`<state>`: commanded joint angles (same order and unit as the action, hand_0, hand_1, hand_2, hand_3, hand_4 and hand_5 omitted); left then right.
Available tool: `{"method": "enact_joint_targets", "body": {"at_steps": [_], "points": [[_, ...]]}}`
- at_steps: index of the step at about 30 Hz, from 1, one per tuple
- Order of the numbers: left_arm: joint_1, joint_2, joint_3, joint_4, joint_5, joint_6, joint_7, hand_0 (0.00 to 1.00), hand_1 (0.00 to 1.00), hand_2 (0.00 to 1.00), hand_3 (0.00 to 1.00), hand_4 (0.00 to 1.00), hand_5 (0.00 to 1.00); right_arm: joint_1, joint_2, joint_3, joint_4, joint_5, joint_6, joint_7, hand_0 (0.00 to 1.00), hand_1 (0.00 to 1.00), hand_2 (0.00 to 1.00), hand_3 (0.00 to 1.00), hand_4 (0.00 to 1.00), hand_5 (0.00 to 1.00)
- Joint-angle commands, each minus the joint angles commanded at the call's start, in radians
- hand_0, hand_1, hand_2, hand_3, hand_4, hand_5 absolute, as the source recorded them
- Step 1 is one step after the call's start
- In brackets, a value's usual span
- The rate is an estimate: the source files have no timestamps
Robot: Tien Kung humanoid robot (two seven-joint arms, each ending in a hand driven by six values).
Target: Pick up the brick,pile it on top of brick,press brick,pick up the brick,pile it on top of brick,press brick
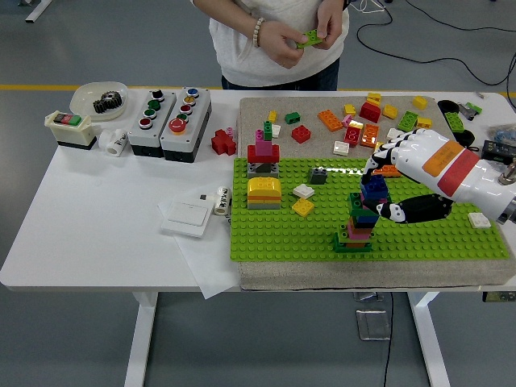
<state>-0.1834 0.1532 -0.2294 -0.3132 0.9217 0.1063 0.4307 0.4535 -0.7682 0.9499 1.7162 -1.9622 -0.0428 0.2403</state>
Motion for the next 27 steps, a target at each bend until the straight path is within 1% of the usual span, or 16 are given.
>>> {"method": "enact_joint_targets", "body": {"at_steps": [4,5,10,11,16,17,27], "points": [[-0.001,0.000,0.001,0.000,-0.002,0.001,0.000,0.450,0.544,0.586,0.626,0.664,0.794,-0.001,0.000,0.003,-0.002,-0.004,0.002,-0.001,0.423,0.500,0.556,0.523,0.688,0.429],[-0.001,0.000,0.001,0.000,-0.002,0.001,0.000,0.450,0.544,0.586,0.625,0.665,0.795,-0.002,0.000,0.004,-0.003,-0.005,0.003,-0.002,0.381,0.497,0.554,0.522,0.687,0.427],[-0.002,0.000,0.002,0.000,-0.003,0.001,-0.001,0.450,0.544,0.586,0.625,0.665,0.795,-0.006,-0.001,0.007,-0.004,-0.010,0.006,-0.006,0.381,0.497,0.554,0.522,0.687,0.427],[-0.003,0.000,0.003,-0.001,-0.004,0.001,-0.001,0.450,0.544,0.586,0.625,0.666,0.796,-0.007,-0.001,0.008,-0.005,-0.011,0.007,-0.007,0.353,0.491,0.551,0.524,0.685,0.423],[-0.004,0.000,0.004,-0.001,-0.005,0.002,-0.001,0.450,0.544,0.586,0.625,0.666,0.796,-0.010,-0.001,0.012,-0.006,-0.017,0.011,-0.010,0.353,0.491,0.551,0.524,0.685,0.423],[-0.004,0.001,0.004,-0.001,-0.005,0.002,-0.001,0.450,0.544,0.587,0.626,0.665,0.795,-0.011,0.000,0.013,-0.006,-0.018,0.012,-0.010,0.328,0.484,0.552,0.524,0.684,0.420],[-0.005,0.001,0.005,-0.001,-0.005,0.002,-0.001,0.450,0.544,0.587,0.625,0.665,0.795,-0.016,0.001,0.017,-0.006,-0.030,0.023,-0.017,0.316,0.481,0.551,0.523,0.684,0.413]]}}
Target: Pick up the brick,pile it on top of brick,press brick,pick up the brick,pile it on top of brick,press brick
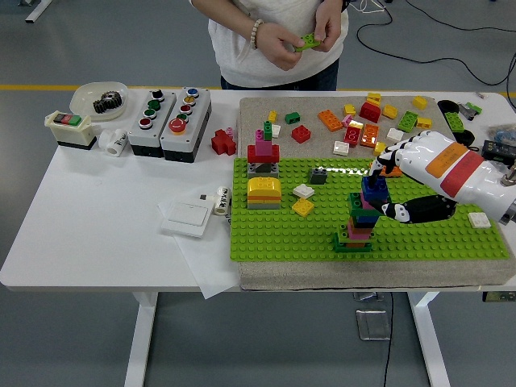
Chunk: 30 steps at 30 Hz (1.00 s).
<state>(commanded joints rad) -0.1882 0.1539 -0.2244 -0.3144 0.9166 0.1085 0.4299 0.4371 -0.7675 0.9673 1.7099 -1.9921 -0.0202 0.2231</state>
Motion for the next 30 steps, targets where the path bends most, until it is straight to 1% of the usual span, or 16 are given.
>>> {"method": "enact_joint_targets", "body": {"at_steps": [30], "points": [[0.001,-0.001,0.001,-0.001,0.002,0.000,0.002,0.450,0.544,0.587,0.625,0.665,0.796,-0.023,0.012,0.011,-0.004,-0.021,0.014,-0.006,0.294,0.467,0.551,0.526,0.697,0.409]]}}
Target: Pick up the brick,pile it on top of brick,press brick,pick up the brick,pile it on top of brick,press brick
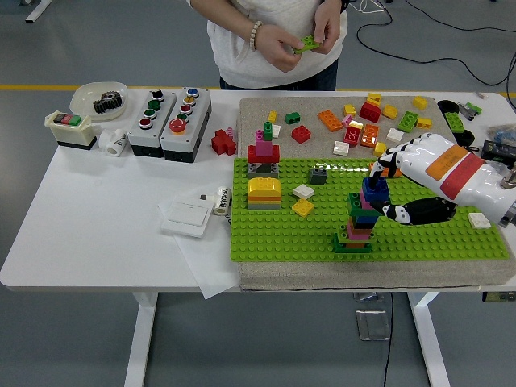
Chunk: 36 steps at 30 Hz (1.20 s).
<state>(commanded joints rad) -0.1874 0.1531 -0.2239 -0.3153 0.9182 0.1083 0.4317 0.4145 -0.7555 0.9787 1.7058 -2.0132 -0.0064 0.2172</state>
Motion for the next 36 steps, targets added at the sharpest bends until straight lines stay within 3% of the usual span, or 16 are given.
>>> {"method": "enact_joint_targets", "body": {"at_steps": [36], "points": [[0.001,0.000,0.000,-0.001,0.004,-0.003,0.002,0.451,0.548,0.592,0.624,0.663,0.795,-0.046,0.027,0.024,-0.019,-0.017,0.004,-0.008,0.275,0.459,0.552,0.530,0.713,0.412]]}}
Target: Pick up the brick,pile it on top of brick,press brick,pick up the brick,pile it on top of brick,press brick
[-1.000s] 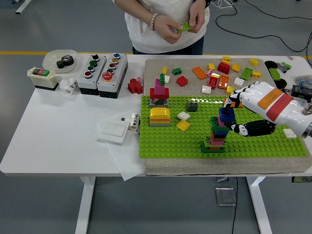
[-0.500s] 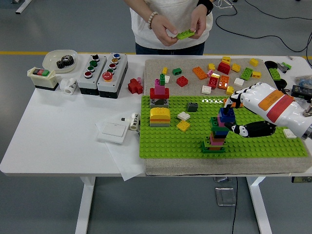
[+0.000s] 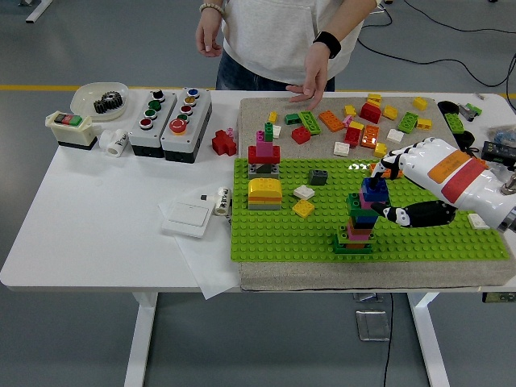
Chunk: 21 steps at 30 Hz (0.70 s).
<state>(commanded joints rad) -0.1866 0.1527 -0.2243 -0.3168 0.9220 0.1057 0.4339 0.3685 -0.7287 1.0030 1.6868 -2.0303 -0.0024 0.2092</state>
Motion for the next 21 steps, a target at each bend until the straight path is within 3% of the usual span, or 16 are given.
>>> {"method": "enact_joint_targets", "body": {"at_steps": [21], "points": [[0.000,0.000,0.001,0.000,-0.001,-0.002,-0.001,0.452,0.549,0.595,0.624,0.663,0.794,-0.003,0.002,0.014,0.012,0.011,-0.018,0.007,0.279,0.456,0.553,0.532,0.715,0.412]]}}
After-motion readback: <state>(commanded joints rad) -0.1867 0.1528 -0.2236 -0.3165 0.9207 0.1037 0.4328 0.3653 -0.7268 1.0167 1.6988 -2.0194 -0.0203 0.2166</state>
